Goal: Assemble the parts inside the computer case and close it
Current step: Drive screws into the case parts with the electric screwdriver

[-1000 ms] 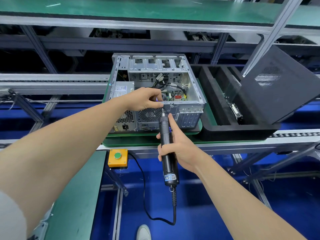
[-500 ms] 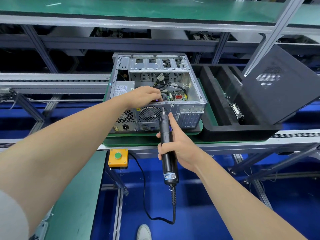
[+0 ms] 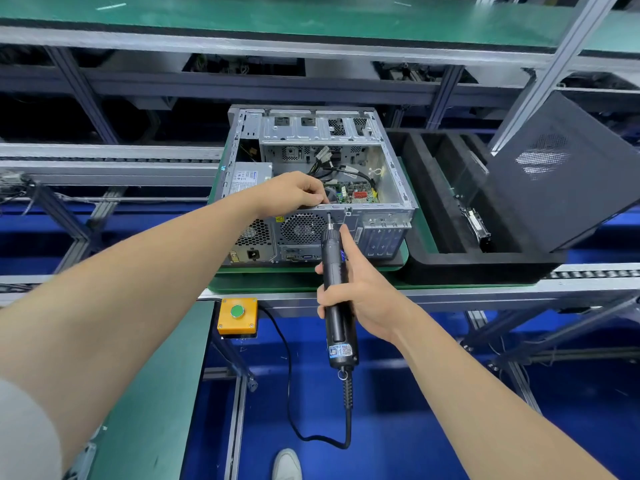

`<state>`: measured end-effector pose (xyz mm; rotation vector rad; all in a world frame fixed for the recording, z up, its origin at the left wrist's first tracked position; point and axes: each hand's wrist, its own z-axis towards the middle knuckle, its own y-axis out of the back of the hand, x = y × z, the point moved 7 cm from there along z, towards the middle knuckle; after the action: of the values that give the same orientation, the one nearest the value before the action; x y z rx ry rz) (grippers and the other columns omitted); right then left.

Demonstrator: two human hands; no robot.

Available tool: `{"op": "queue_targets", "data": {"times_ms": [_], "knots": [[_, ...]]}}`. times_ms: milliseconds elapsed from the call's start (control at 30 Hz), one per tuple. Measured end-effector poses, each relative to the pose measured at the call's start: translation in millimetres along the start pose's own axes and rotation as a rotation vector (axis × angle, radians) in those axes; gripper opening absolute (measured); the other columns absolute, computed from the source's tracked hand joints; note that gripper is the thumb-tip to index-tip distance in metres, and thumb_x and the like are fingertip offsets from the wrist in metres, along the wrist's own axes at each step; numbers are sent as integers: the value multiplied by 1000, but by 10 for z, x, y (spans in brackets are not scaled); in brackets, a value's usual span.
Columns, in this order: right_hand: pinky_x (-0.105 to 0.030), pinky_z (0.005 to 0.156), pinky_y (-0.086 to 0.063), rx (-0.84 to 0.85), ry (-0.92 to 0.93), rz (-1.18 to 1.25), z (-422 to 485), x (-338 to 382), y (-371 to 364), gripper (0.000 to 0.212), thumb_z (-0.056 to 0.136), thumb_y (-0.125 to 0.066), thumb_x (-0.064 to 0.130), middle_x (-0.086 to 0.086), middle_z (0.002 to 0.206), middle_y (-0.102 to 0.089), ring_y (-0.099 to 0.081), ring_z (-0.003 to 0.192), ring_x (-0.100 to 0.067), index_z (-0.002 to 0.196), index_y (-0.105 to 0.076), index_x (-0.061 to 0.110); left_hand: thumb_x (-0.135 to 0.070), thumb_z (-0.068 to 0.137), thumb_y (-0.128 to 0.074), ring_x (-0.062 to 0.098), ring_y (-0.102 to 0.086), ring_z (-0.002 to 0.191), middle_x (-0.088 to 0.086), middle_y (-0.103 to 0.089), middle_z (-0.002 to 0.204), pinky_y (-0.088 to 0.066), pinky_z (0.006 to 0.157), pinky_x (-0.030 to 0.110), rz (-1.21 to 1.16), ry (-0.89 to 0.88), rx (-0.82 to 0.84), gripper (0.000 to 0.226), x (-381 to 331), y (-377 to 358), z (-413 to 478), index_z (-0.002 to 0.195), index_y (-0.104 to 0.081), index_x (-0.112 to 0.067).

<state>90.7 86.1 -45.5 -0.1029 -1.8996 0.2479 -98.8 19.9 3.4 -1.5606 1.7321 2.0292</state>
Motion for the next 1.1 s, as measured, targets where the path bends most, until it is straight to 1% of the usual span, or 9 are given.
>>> {"op": "queue_targets", "data": {"times_ms": [167, 300, 400, 467, 567, 701, 801, 1001, 1101], "knots": [[-44, 70, -58, -38, 1, 10, 10, -34, 26, 127, 70, -74, -9, -21, 124, -51, -56, 71, -29, 159, -13, 60, -28, 102, -53, 14, -49, 73, -19, -61, 74, -38, 77, 34, -21, 11, -11, 26, 36, -16, 17, 79, -65, -28], [-43, 64, -57, -108, 19, 27, 38, -70, 42, 106, 83, -75, -1, -11, 107, -58, -57, 68, -24, 149, -28, 67, -27, 101, -54, 15, -57, 82, -20, -69, 86, -43, 85, 38, -40, 54, -23, 22, 57, -13, 20, 87, -71, -29], [-41, 60, -57, -172, 5, -26, 11, -90, 83, 86, 88, -74, 12, -13, 123, -56, -59, 64, -25, 138, -37, 71, -20, 100, -52, 22, -63, 101, -2, -72, 113, -43, 99, 44, -39, 92, 7, 22, 39, -56, 52, 98, -74, -24], [-40, 58, -56, -186, -3, -19, -33, -116, 122, 81, 87, -74, 15, -16, 126, -54, -59, 61, -26, 134, -40, 71, -15, 100, -50, 13, -64, 97, -5, -71, 111, -45, 92, 37, -61, 107, 13, 24, 22, -77, 81, 98, -74, -21], [-40, 57, -56, -192, -5, -22, -94, -131, 171, 80, 87, -74, 15, -18, 123, -56, -59, 61, -25, 134, -41, 71, -12, 98, -49, -1, -57, 73, -26, -67, 82, -39, 73, 28, -71, 124, 5, 29, 3, -79, 94, 91, -74, -24], [-41, 58, -55, -187, -19, 0, -115, -114, 203, 80, 88, -73, 13, -19, 122, -55, -58, 62, -26, 134, -42, 69, -17, 97, -51, 18, -61, 99, -5, -70, 114, -45, 89, 34, -27, 112, -25, 27, 18, -68, 97, 86, -72, -30], [-40, 57, -55, -176, -17, -1, -111, -87, 188, 80, 87, -73, 12, -21, 124, -54, -58, 62, -27, 134, -43, 69, -20, 98, -51, 22, -61, 98, -2, -70, 112, -44, 90, 36, -20, 114, -26, 27, 45, -65, 97, 87, -73, -31], [-39, 56, -52, -138, 5, 18, -118, -93, 137, 83, 84, -72, 10, -18, 110, -57, -56, 62, -27, 135, -44, 68, -23, 99, -51, 13, -60, 107, -9, -67, 119, -42, 90, 28, -10, 87, -12, 25, 32, -74, 83, 97, -74, -31], [-39, 56, -51, -113, 28, 32, -125, -86, 127, 86, 82, -70, 8, -15, 100, -60, -55, 62, -28, 138, -43, 67, -26, 100, -49, 1, -59, 100, -21, -67, 112, -40, 84, 26, 10, 66, -23, 24, 24, -63, 69, 100, -72, -35]]}}
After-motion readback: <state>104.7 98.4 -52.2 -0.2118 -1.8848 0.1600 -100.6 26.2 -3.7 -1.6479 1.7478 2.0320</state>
